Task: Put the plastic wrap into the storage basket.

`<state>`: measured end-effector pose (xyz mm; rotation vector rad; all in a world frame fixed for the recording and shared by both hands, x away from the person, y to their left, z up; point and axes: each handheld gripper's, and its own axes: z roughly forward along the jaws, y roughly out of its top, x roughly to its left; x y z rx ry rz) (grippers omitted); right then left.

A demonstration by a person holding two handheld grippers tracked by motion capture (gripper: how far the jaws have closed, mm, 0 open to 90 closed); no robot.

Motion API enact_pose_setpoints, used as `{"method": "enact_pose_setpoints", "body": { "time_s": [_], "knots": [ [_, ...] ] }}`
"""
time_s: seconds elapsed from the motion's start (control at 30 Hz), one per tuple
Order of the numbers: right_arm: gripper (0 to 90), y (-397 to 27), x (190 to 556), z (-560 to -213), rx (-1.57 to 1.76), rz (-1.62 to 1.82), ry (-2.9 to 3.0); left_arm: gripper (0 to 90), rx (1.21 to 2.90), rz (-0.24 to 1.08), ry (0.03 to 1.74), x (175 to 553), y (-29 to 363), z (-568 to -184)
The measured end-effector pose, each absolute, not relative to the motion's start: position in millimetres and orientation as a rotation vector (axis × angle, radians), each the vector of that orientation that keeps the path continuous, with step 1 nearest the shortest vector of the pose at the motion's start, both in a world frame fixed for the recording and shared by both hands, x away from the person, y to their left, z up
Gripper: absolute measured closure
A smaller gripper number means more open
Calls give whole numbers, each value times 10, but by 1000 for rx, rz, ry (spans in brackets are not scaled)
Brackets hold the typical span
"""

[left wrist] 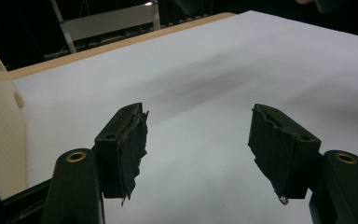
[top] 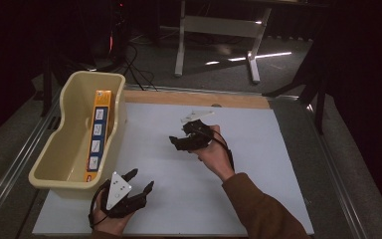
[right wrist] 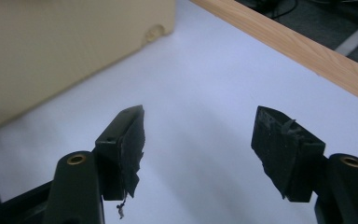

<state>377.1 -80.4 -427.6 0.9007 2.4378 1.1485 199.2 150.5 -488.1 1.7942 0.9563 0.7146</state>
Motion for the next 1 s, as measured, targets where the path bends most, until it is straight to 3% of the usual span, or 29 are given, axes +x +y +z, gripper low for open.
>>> {"method": "enact_pose_setpoints", "body": {
  "time_s": [0.7, 1.0],
  "knots": [
    [313, -1898, 3173, -4775, 1016, 1146, 2238, 360, 1794, 719, 976, 2023, 1529, -4881],
    [304, -2293, 3044, -4831, 1100, 1242, 2123, 360, 1795, 724, 978, 2033, 1526, -4882]
  ]
}}
